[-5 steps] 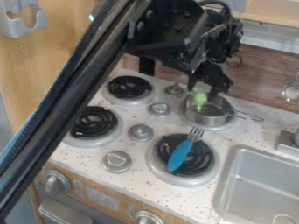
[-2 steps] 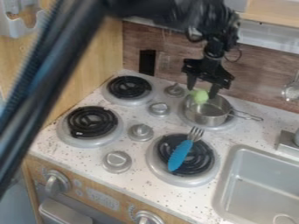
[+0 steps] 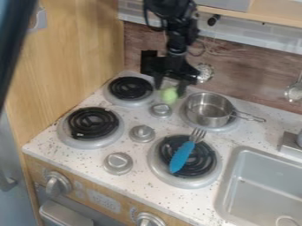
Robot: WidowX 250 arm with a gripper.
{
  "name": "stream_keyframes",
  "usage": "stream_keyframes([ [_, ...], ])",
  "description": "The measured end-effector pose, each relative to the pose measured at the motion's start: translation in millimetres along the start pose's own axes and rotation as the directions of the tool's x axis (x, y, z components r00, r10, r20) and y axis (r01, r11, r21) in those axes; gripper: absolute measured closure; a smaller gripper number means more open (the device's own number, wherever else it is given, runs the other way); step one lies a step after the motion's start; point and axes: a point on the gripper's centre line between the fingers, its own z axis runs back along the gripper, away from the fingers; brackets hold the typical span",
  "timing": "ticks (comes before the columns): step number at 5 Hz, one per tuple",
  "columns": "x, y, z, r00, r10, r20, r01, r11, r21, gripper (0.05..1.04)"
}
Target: Put the green object from the silver pot to the left bottom burner
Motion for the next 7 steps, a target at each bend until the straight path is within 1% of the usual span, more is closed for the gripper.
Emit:
stream_keyframes([
  [1,-8,41,-6,0.995,0.086,-0.051,-0.085,0.996,0.027,0.416],
  [2,-19,72,-10,0.984,0.143,-0.102,-0.139,0.989,0.047,0.417],
  [3,-27,75,-12,0.98,0.143,-0.137,-0.137,0.989,0.053,0.417],
  [4,-38,82,-15,0.971,0.166,-0.174,-0.158,0.986,0.061,0.417],
  [5,-56,102,-22,0.953,0.211,-0.219,-0.192,0.976,0.103,0.417],
  [6,-63,110,-27,0.942,0.238,-0.235,-0.218,0.97,0.112,0.417],
  [7,-75,106,-43,0.93,0.23,-0.286,-0.212,0.973,0.093,0.417],
])
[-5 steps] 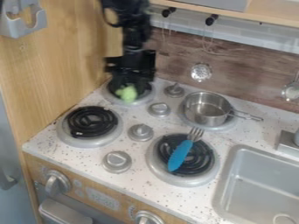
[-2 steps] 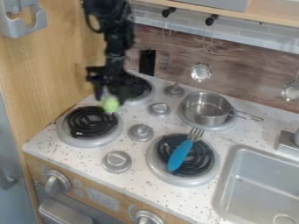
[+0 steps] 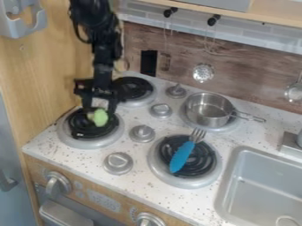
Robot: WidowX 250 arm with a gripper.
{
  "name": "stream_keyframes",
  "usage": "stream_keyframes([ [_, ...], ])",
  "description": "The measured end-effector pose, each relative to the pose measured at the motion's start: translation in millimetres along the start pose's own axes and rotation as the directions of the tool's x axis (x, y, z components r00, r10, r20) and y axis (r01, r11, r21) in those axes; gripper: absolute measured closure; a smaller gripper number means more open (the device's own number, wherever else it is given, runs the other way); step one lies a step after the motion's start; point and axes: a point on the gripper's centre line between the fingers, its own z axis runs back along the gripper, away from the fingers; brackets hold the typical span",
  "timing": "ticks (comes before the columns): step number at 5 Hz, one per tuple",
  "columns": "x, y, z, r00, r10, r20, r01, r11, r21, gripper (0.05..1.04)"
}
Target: Put the green object from the silver pot to the left bottom burner
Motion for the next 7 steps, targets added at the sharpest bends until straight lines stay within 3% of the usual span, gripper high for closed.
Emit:
stream_keyframes([
  [1,6,-3,-3,1.0,0.002,-0.001,-0.002,1.0,-0.01,0.417],
  [2,11,-5,-6,1.0,-0.007,-0.002,0.007,1.0,-0.017,0.351],
  [3,10,-7,-6,1.0,-0.019,-0.009,0.019,1.0,-0.025,0.084],
  [4,7,-13,-5,0.998,-0.056,-0.026,0.056,0.998,-0.03,0.071],
  [5,11,-18,20,0.993,-0.119,0.012,0.12,0.991,-0.062,0.081],
  [6,16,-26,36,0.973,-0.229,0.019,0.229,0.967,-0.112,0.083],
  [7,25,-30,52,0.946,-0.322,0.036,0.324,0.94,-0.107,0.084],
])
